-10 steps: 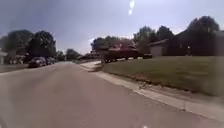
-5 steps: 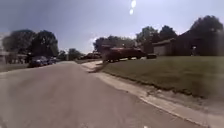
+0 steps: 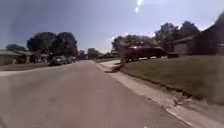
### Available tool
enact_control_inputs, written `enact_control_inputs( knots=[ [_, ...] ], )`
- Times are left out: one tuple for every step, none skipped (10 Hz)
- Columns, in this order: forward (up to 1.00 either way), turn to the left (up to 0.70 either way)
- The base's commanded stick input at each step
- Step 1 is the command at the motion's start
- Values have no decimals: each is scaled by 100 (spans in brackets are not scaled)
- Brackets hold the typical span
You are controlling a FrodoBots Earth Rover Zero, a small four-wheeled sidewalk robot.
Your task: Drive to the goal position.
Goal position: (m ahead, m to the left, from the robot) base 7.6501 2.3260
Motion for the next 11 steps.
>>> enact_control_inputs(
  knots=[
    [70, 10],
    [70, 0],
    [70, 0],
    [70, 0],
    [70, 0],
    [70, 0],
    [70, 0],
    [70, 0],
    [70, 0],
    [70, 0],
    [70, 0]
  ],
)
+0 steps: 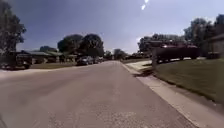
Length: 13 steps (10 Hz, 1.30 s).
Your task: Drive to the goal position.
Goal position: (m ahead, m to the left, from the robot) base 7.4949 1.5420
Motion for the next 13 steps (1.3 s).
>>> enact_control_inputs(
  knots=[
    [70, 0],
    [70, 0],
    [70, 0],
    [70, 0],
    [70, 0],
    [70, 0],
    [70, 0],
    [70, 0],
    [70, 0],
    [70, 0],
    [70, 0],
    [70, 0],
    [70, 0]
  ],
)
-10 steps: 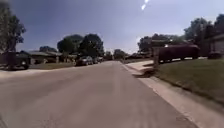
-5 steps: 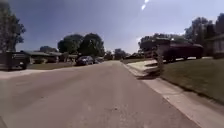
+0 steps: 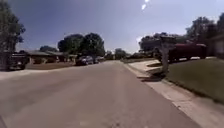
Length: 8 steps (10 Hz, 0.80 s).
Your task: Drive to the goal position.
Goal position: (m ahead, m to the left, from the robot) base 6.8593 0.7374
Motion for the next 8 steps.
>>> enact_control_inputs(
  knots=[
    [70, 0],
    [70, 0],
    [70, 0],
    [70, 0],
    [70, 0],
    [70, 0],
    [70, 0],
    [70, 0]
  ],
)
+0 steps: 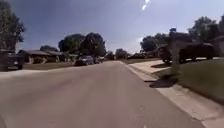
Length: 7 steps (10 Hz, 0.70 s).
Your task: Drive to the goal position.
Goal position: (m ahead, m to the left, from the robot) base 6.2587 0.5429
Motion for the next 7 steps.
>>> enact_control_inputs(
  knots=[
    [70, 0],
    [70, 0],
    [70, 0],
    [70, 0],
    [70, 0],
    [70, 0],
    [70, 0]
  ],
)
